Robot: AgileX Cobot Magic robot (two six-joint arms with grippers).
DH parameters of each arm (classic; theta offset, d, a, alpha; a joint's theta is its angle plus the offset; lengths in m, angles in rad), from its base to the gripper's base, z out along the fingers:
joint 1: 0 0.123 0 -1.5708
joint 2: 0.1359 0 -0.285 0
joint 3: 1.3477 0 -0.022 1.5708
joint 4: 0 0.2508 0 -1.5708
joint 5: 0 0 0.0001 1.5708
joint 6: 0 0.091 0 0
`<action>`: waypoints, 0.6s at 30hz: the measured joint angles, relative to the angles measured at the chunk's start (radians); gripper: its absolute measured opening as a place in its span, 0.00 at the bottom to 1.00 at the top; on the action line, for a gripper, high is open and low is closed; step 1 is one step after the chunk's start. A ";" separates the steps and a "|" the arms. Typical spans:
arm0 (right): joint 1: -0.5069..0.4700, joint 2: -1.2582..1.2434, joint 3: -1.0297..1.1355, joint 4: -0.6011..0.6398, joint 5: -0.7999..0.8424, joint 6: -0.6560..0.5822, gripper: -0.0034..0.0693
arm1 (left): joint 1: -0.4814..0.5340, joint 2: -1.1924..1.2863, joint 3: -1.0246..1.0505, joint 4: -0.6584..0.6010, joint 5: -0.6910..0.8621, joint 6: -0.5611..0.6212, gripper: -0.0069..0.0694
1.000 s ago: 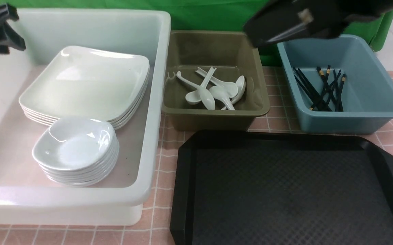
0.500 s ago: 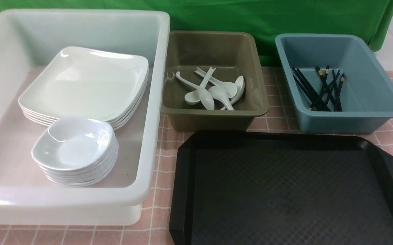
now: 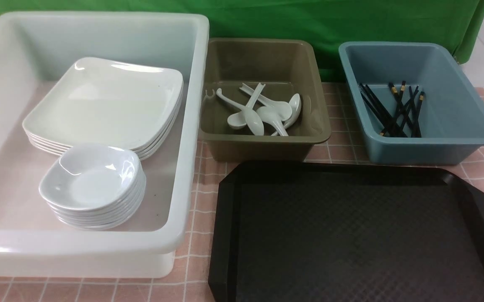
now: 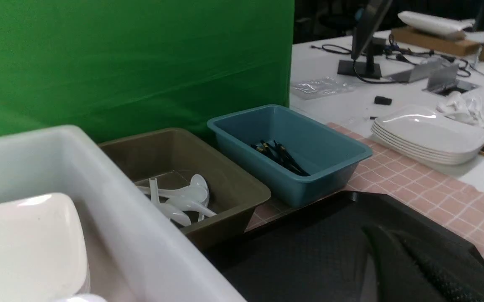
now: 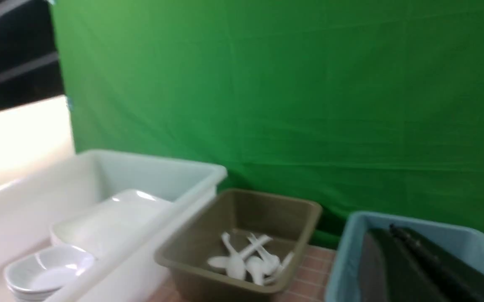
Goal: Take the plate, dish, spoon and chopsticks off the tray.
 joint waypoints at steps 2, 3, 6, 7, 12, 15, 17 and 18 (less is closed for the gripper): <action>0.000 -0.070 0.100 0.000 -0.091 0.005 0.09 | 0.000 -0.078 0.125 -0.023 -0.088 -0.029 0.08; 0.000 -0.075 0.107 0.000 -0.097 0.005 0.09 | 0.000 -0.089 0.135 -0.025 -0.095 -0.031 0.08; -0.001 -0.093 0.164 0.000 -0.161 0.022 0.09 | 0.000 -0.142 0.262 -0.045 -0.205 -0.049 0.09; -0.001 -0.093 0.176 0.002 -0.178 0.037 0.09 | 0.000 -0.151 0.307 -0.048 -0.251 -0.070 0.09; -0.001 -0.093 0.176 0.001 -0.202 0.060 0.10 | 0.000 -0.151 0.355 -0.045 -0.308 -0.086 0.09; -0.001 -0.093 0.176 0.001 -0.202 0.060 0.11 | 0.000 -0.151 0.355 -0.045 -0.308 -0.082 0.09; -0.001 -0.093 0.176 0.001 -0.202 0.060 0.12 | 0.000 -0.151 0.355 -0.045 -0.308 -0.082 0.09; -0.001 -0.093 0.176 0.001 -0.202 0.060 0.12 | 0.000 -0.151 0.355 -0.045 -0.308 -0.082 0.09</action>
